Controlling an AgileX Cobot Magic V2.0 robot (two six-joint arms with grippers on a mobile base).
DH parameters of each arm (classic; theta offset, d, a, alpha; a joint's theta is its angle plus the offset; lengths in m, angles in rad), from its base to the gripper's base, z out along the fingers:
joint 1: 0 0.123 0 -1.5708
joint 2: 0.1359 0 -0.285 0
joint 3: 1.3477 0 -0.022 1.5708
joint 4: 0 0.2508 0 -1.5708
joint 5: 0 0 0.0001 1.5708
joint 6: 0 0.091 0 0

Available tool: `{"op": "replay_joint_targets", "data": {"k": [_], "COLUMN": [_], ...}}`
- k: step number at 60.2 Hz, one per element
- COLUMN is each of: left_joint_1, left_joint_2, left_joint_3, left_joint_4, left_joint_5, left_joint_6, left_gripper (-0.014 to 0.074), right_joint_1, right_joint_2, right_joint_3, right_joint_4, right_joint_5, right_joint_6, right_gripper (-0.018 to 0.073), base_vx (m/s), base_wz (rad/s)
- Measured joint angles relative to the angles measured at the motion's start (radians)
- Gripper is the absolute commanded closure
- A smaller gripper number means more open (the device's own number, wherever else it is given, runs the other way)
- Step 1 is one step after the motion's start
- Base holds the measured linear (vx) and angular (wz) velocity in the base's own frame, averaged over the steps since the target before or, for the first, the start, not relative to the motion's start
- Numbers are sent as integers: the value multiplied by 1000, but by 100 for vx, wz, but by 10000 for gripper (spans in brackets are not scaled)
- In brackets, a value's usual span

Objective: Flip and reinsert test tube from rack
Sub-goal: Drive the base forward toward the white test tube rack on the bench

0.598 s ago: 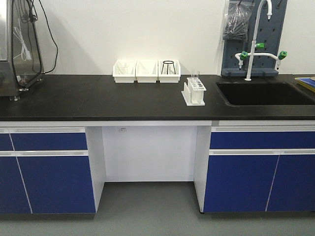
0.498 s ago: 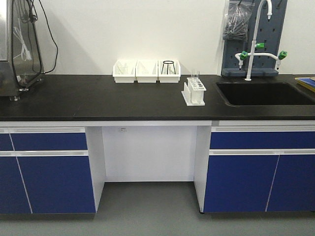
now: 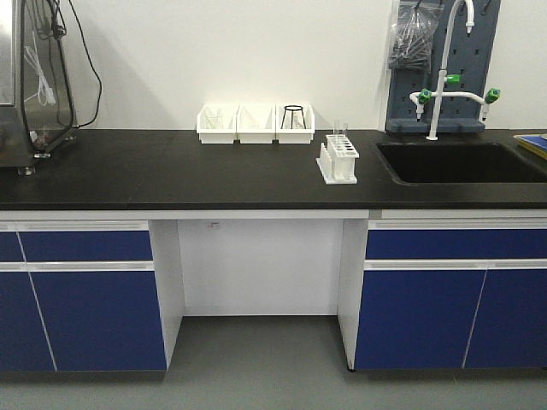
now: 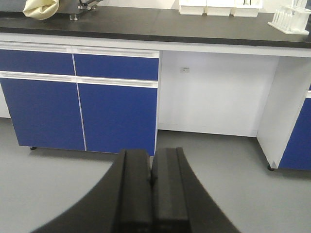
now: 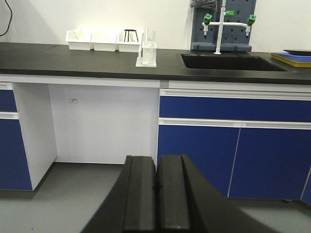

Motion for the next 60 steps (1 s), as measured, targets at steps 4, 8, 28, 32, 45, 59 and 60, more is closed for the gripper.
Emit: {"op": "replay_joint_targets", "data": {"k": [4, 8, 28, 32, 45, 59, 60], "left_joint_1": [0, 0, 0, 0, 0, 0, 0], "left_joint_2": [0, 0, 0, 0, 0, 0, 0], "left_joint_3": [0, 0, 0, 0, 0, 0, 0], "left_joint_4": [0, 0, 0, 0, 0, 0, 0], "left_joint_5": [0, 0, 0, 0, 0, 0, 0], "left_joint_6": [0, 0, 0, 0, 0, 0, 0], "left_gripper": [603, 603, 603, 603, 603, 603, 603], "right_joint_1": [0, 0, 0, 0, 0, 0, 0], "right_joint_2": [0, 0, 0, 0, 0, 0, 0], "right_joint_3": [0, 0, 0, 0, 0, 0, 0], "right_joint_4": [0, 0, 0, 0, 0, 0, 0], "right_joint_5": [0, 0, 0, 0, 0, 0, 0], "right_joint_6": [0, 1, 1, 1, 1, 1, 1], "right_gripper": [568, 568, 568, 568, 568, 568, 568], "base_vx": [7, 10, 26, 37, 44, 50, 51], "base_wz": [-2, -5, -13, -6, 10, 13, 7]}}
